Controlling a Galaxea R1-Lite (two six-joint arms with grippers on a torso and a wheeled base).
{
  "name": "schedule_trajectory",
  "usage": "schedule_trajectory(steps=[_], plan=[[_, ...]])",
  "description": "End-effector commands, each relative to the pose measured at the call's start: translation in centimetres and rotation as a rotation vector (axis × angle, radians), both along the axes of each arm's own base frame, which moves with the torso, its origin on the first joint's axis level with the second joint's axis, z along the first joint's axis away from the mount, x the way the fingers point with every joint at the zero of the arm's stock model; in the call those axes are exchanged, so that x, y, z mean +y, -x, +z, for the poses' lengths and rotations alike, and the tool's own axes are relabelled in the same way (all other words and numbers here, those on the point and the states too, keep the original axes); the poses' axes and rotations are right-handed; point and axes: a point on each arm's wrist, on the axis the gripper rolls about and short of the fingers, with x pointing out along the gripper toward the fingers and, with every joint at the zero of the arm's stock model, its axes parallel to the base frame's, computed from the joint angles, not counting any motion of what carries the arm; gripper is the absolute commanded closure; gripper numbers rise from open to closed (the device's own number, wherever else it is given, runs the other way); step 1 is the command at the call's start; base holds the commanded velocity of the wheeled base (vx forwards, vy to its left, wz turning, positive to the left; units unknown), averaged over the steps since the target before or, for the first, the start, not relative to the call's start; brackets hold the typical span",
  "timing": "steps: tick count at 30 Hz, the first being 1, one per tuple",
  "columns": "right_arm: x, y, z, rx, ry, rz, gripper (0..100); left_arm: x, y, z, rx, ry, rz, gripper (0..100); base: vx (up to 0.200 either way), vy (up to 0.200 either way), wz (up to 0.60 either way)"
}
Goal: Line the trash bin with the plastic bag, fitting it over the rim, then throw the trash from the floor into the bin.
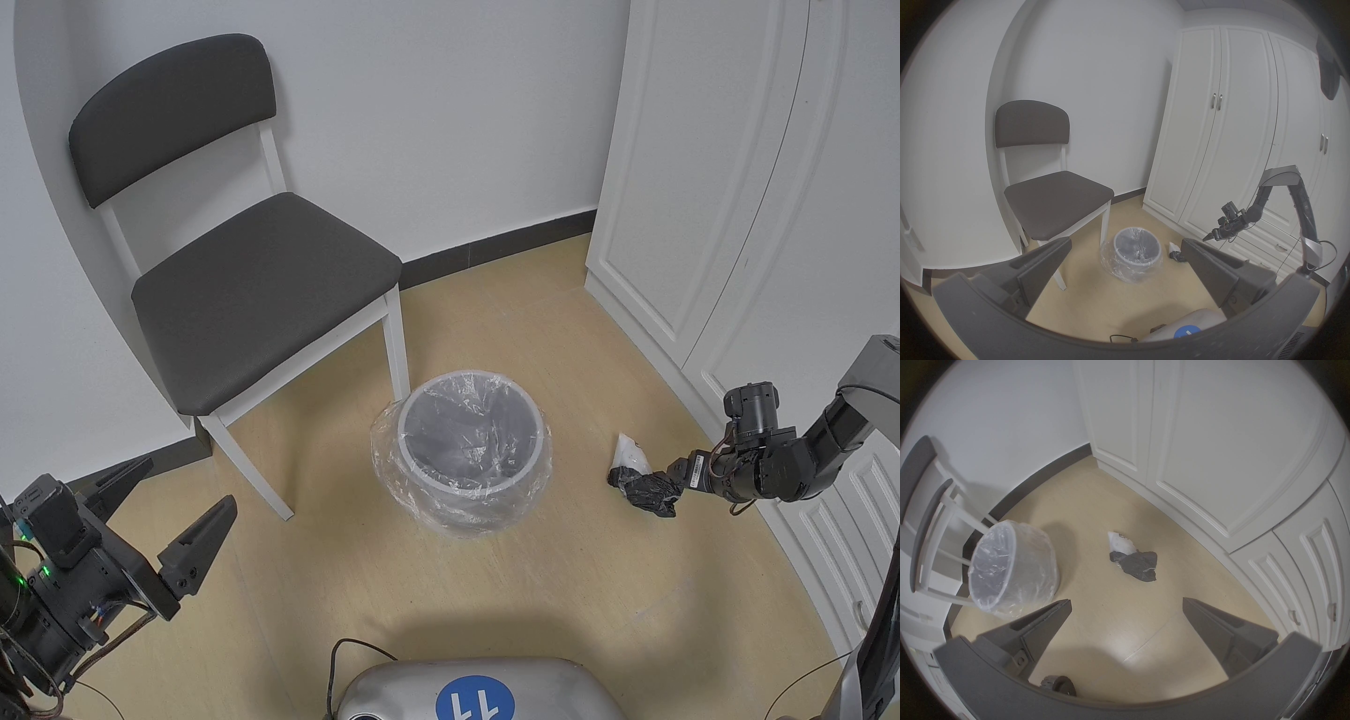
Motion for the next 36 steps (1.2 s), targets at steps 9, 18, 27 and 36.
schedule_trajectory(steps=[9, 18, 27, 36], plan=[[-4.5, -6.3, -7.9, 0.053, -0.096, -0.172, 0, -0.2, -0.1, -0.2, 0.016, -0.003, -0.039, 0, 0.000, 0.000, 0.00], [-5.2, -7.5, -9.2, 0.047, -0.180, -0.173, 0, -0.2, -1.1, -0.9, 0.072, -0.019, -0.022, 0, 0.000, -0.133, 0.00], [-5.2, -7.8, -9.4, 0.044, -0.180, -0.173, 0, -0.1, -1.2, -1.0, 0.069, -0.018, -0.012, 0, 0.000, -0.133, 0.00], [-5.1, -8.8, -10.1, 0.035, -0.177, -0.166, 0, 0.0, -1.1, -1.0, 0.067, -0.017, -0.015, 0, 0.000, 0.000, 0.00]])
